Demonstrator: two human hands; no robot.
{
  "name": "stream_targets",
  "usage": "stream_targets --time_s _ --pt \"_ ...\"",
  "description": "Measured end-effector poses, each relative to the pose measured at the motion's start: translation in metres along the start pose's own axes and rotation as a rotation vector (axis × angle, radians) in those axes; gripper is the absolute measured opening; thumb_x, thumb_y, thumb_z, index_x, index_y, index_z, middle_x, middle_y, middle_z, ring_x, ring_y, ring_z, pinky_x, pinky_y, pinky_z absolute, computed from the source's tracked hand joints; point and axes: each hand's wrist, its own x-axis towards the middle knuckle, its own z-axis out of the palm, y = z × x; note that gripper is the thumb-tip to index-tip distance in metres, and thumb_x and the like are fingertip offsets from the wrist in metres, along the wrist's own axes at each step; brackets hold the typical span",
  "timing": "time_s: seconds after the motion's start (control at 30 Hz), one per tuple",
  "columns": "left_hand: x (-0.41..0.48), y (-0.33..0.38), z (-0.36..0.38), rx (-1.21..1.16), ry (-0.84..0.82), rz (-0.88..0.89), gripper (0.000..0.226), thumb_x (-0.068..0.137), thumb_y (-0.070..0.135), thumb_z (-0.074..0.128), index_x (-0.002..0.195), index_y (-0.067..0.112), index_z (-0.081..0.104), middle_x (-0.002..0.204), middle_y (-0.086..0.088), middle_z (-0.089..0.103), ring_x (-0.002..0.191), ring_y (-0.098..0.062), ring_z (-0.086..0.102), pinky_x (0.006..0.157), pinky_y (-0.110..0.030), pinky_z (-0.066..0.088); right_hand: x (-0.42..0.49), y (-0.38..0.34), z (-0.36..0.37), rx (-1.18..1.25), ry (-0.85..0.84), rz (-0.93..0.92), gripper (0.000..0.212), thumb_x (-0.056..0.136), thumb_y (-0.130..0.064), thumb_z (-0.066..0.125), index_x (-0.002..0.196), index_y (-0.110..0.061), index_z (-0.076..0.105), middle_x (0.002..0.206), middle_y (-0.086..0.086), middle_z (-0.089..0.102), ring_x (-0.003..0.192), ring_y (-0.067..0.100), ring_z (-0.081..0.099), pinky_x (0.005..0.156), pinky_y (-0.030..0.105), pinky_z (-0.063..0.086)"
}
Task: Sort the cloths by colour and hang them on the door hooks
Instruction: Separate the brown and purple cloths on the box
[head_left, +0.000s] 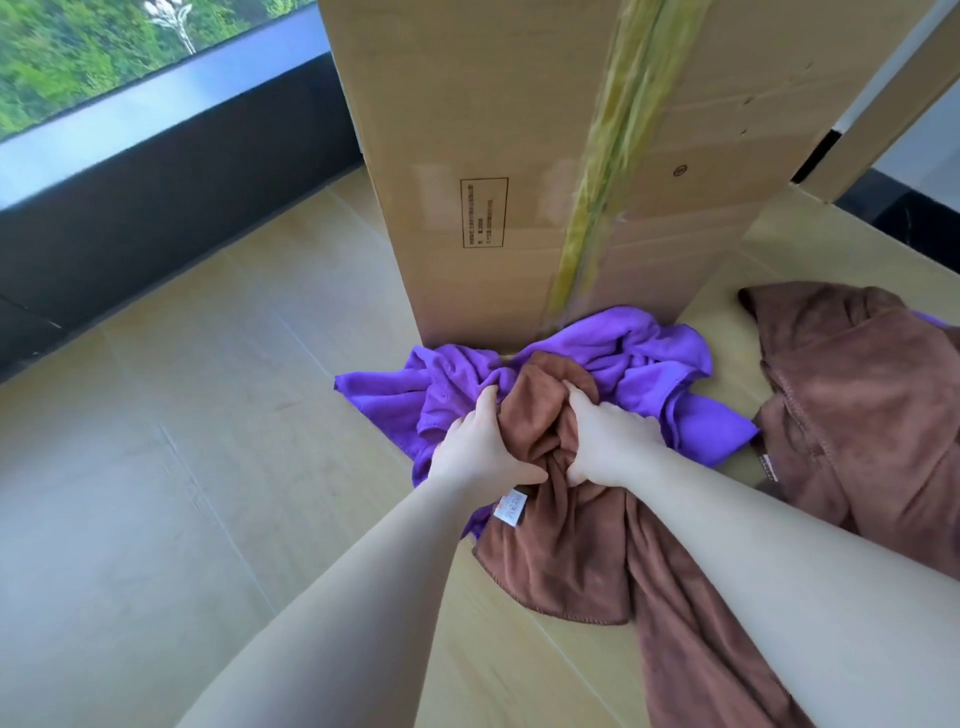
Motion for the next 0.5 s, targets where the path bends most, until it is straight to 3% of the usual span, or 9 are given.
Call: stream_targets --time_s 0.1,0.2,0.33,0.5 --pt "-0.007 0.003 0.012 0.033 0.011 0.042 0.12 0.067 0.032 0.085 0.16 0.024 0.01 0.139 -0.002 0.05 0.134 -0.028 0.041 0.106 -0.046 0.044 -0.001 0.003 0.009 -0.019 0.021 -0.008 0.093 0.081 -0.029 0.078 0.154 -0.028 0.021 0.131 0.006 0.064 0.124 0.034 0.06 0.103 0.045 0.04" --pt "-0.01 0.005 0.02 0.092 0.031 0.05 0.105 0.07 0.024 0.078 0.156 0.023 0.018 0.14 0.002 0.049 0.134 -0.028 0.039 0.103 -0.051 0.044 0.002 0.005 0.019 0.055 0.003 -0.002 0.08 0.079 -0.028 0.078 0.144 -0.027 0.031 0.128 0.005 0.065 0.124 0.031 0.059 0.102 0.044 0.038" --pt "-0.02 0.005 0.022 0.09 0.093 0.066 0.078 0.074 0.016 0.069 0.143 0.025 0.035 0.123 0.003 0.06 0.121 -0.029 0.053 0.094 -0.051 0.049 -0.002 0.006 0.028 0.156 -0.004 -0.021 0.065 0.076 -0.025 0.077 0.13 -0.022 0.039 0.119 0.002 0.067 0.12 0.029 0.06 0.1 0.043 0.039" --pt "-0.031 0.008 0.014 -0.005 0.028 0.034 0.082 0.077 0.014 0.073 0.148 0.027 0.035 0.113 -0.002 0.068 0.106 -0.029 0.065 0.09 -0.041 0.053 -0.016 0.01 0.026 0.226 0.032 -0.073 0.063 0.075 -0.019 0.075 0.129 -0.022 0.042 0.108 0.001 0.069 0.11 0.03 0.062 0.097 0.04 0.043"
